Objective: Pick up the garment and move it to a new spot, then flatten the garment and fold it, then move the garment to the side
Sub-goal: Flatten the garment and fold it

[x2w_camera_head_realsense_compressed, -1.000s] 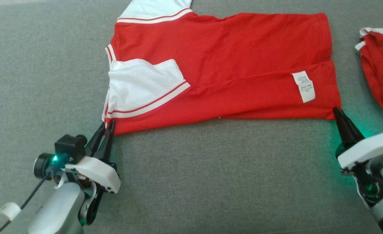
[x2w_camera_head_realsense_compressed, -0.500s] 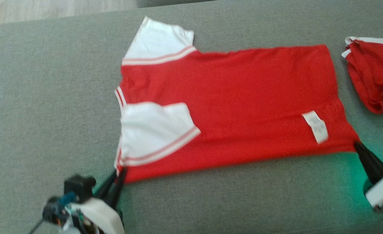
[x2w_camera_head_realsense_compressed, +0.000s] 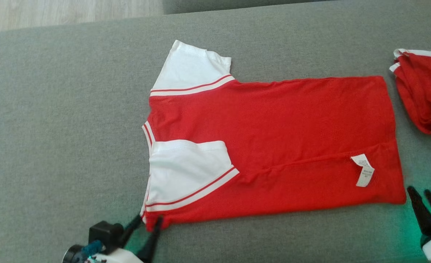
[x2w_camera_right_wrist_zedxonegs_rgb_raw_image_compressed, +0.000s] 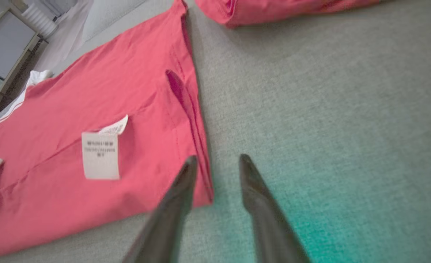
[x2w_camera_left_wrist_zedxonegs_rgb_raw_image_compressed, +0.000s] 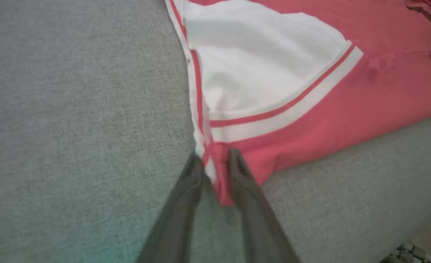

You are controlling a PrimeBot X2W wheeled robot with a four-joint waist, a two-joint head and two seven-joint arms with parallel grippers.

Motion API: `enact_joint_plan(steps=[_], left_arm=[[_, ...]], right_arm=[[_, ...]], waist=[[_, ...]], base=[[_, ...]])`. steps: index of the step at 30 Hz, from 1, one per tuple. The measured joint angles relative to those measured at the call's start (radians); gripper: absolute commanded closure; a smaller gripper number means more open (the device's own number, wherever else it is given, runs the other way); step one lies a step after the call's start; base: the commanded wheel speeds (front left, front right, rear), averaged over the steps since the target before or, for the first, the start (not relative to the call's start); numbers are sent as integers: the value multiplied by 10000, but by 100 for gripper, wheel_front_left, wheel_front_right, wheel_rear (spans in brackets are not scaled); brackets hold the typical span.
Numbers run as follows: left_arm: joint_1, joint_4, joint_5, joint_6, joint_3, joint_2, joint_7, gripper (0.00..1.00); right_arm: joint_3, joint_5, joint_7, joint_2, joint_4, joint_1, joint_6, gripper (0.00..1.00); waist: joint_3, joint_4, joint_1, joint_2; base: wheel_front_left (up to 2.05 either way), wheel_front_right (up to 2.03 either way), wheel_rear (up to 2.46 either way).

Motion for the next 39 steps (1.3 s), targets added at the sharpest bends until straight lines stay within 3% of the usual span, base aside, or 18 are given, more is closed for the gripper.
enact_joint_plan(steps=[7, 12, 18, 23, 30, 39], left_arm=[[-837, -276, 320, -35, 96, 360, 159, 0], [-3516, -184, 880, -596, 364, 805, 813, 0], [-8075, 1848, 1062, -1802, 249, 261, 2589, 0], [-10484, 4299, 1005, -2184, -144, -144, 3910, 0], [-12043, 6763, 1181, -2322, -932, -119, 4857, 0], [-12327, 7365, 700, -2349, -1812, -35, 4970, 0]], right_arm=[[-991, -863, 2, 372, -723, -25, 0, 0], [-1388, -1294, 349, 901, -1317, -175, 0, 0], [-1582, -1866, 1045, 1170, -1969, -733, 0, 0], [-1544, -2173, 1373, 1434, -2462, -1402, 0, 0], [-1394, -2257, 1465, 1856, -2554, -1522, 0, 0], [-1344, -2257, 1390, 1971, -2447, -1521, 0, 0]], waist=[[47, -159, 0, 0], [429, -278, 3, 0], [1148, -568, 3, 0], [1762, -1101, 5, 0], [2552, -1979, 3, 0], [3036, -2550, 1, 0]], base=[[0, 0, 0], [0, 0, 0], [0, 0, 0], [0, 0, 0], [0, 0, 0], [0, 0, 0]])
